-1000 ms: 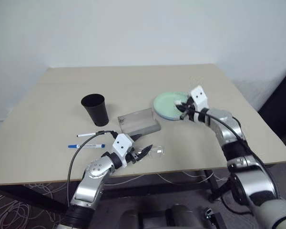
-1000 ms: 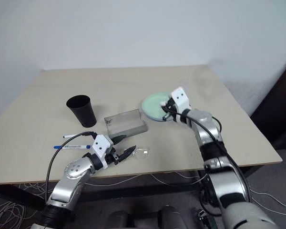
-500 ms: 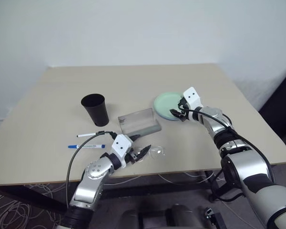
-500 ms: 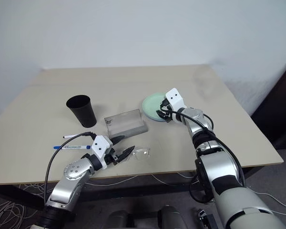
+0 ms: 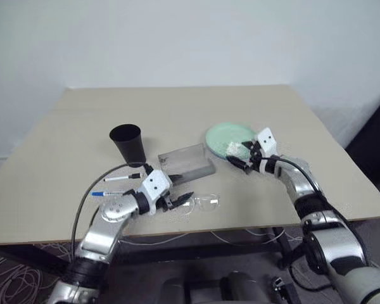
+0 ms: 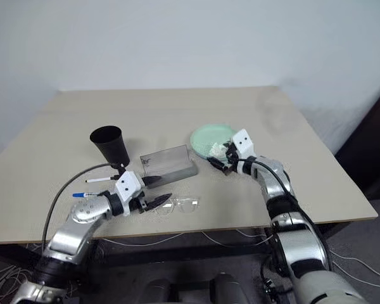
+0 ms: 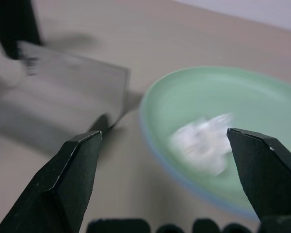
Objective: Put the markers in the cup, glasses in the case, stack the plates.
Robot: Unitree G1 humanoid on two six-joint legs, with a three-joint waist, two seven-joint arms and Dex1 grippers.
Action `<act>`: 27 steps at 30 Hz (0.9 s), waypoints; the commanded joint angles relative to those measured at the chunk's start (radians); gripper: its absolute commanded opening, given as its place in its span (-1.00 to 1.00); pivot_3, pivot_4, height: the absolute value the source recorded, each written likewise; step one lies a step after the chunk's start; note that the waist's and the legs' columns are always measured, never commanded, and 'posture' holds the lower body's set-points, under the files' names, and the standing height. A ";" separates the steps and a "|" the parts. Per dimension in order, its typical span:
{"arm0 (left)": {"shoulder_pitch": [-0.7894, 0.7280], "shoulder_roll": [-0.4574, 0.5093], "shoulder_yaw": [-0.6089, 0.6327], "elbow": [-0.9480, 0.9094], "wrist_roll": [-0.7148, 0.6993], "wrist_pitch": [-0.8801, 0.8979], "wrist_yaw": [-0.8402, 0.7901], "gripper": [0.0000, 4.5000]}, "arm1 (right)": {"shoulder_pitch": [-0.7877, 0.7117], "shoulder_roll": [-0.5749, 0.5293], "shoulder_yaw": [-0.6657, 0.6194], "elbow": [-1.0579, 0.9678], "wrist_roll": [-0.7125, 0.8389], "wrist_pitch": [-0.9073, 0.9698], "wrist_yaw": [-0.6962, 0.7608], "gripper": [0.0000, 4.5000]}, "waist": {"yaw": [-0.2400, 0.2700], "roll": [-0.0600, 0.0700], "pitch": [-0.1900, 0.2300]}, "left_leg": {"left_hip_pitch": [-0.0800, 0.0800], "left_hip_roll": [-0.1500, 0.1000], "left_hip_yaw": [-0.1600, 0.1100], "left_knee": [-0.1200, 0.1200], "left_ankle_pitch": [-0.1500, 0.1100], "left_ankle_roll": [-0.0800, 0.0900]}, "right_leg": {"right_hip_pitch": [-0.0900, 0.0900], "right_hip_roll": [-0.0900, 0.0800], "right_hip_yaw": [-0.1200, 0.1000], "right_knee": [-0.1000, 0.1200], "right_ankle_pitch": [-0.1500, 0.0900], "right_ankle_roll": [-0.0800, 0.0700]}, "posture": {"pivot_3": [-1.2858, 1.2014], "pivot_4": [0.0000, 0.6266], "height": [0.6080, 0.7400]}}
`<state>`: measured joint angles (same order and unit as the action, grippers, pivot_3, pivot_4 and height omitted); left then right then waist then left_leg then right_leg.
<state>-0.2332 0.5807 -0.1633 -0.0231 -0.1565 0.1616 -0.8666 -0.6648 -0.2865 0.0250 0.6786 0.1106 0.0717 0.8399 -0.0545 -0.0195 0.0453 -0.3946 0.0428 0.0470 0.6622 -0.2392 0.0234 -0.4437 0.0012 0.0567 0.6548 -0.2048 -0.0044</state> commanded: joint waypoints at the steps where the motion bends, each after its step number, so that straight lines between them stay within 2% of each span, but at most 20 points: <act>1: -0.087 0.057 -0.046 0.025 -0.005 0.015 -0.154 0.45 | 0.054 -0.022 -0.012 -0.154 0.054 0.051 0.042 0.99 | -0.001 0.000 0.000 | 0.000 0.000 0.000 0.000 0.000 0.000 | 0.000 0.000 0.000 0.000 0.000 0.000 | 0.03 -1.00 1.00; 6: -0.227 0.096 -0.119 0.108 -0.009 0.040 -0.353 0.45 | 0.154 -0.017 -0.004 -0.282 0.090 0.109 0.051 0.99 | 0.000 0.001 0.000 | 0.000 0.000 0.000 0.000 0.000 0.000 | 0.000 0.001 0.000 0.001 0.000 0.000 | 0.03 -1.00 1.00; 13: -0.410 0.067 -0.237 0.313 0.064 0.019 -0.541 0.45 | 0.255 0.004 -0.003 -0.404 0.130 0.152 0.034 0.99 | 0.001 0.000 0.000 | 0.000 0.000 -0.001 0.001 0.000 0.000 | 0.000 0.001 -0.001 0.000 -0.001 0.000 | 0.03 -1.00 1.00; 18: -0.471 0.028 -0.273 0.416 0.105 -0.037 -0.598 0.45 | 0.296 0.001 -0.001 -0.454 0.142 0.172 0.031 0.99 | 0.000 0.000 0.000 | 0.000 -0.001 0.000 0.001 0.000 0.000 | 0.000 0.001 0.001 0.000 -0.001 0.001 | 0.03 -1.00 1.00; 27: -0.568 -0.093 -0.298 0.630 0.184 -0.125 -0.604 0.45 | 0.388 -0.036 -0.017 -0.594 0.237 0.234 0.084 0.99 | 0.002 0.000 0.000 | -0.001 -0.002 -0.001 0.003 0.000 0.001 | 0.000 0.001 0.000 0.000 -0.001 0.001 | 0.03 -1.00 1.00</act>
<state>-0.7655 0.4947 -0.4614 0.5900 0.0132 0.0652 -1.4667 -0.2699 -0.3078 0.0267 0.1342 0.3216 0.3047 0.9207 -0.0529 -0.0194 0.0456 -0.3957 0.0412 0.0463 0.6653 -0.2396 0.0240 -0.4434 0.0019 0.0573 0.6553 -0.2058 -0.0036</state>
